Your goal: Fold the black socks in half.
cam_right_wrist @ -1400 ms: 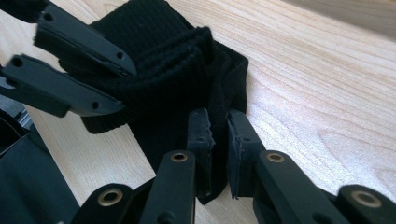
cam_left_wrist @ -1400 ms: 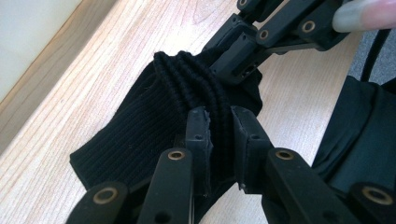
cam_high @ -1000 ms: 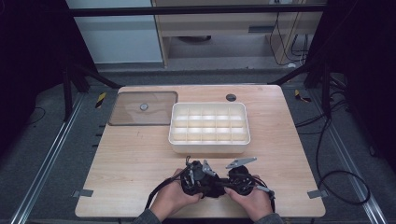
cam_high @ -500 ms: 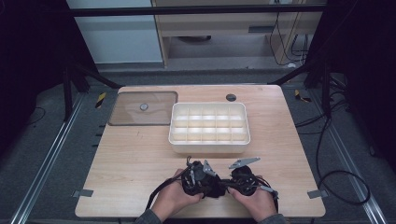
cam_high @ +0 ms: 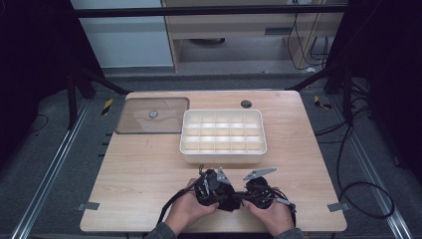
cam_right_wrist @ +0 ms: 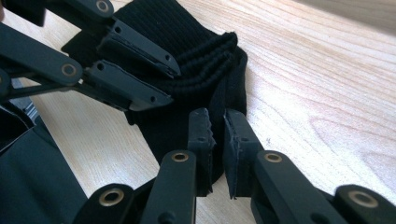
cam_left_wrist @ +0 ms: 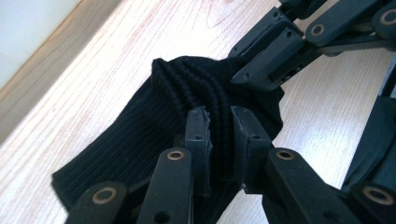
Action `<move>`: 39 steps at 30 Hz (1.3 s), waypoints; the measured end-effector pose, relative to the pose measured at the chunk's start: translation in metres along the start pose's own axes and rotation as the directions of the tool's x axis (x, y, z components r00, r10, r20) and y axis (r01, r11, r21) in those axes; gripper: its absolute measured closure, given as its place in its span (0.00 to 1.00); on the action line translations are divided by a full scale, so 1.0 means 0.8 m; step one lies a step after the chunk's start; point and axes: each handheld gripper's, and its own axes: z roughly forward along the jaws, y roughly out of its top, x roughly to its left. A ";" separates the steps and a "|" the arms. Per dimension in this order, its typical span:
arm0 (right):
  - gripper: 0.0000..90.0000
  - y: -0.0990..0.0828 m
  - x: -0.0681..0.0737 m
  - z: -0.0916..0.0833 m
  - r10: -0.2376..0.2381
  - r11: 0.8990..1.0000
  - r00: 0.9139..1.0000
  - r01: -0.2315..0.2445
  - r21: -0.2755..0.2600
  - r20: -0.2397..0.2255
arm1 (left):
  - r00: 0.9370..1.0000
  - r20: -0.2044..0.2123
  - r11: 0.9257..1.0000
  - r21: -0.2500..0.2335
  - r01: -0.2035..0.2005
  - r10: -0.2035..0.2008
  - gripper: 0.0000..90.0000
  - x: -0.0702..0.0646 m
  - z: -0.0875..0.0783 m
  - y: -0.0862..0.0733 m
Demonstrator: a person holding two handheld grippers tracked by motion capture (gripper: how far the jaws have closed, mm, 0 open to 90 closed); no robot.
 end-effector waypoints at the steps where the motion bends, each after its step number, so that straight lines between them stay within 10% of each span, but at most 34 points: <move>1: 0.92 0.000 0.000 0.000 0.002 1.000 1.000 -0.002 0.000 0.001 | 1.000 0.005 1.000 -0.005 0.004 -0.004 0.85 0.000 0.001 0.000; 24: 0.91 -0.001 -0.004 0.000 0.020 1.000 1.000 -0.020 0.000 0.005 | 0.998 0.069 0.999 -0.046 0.013 -0.009 0.76 -0.010 -0.007 -0.001; 39: 0.91 -0.002 -0.005 -0.001 0.024 1.000 1.000 -0.024 -0.005 0.002 | 1.000 -0.007 0.998 -0.064 -0.013 0.012 0.75 0.000 -0.047 -0.005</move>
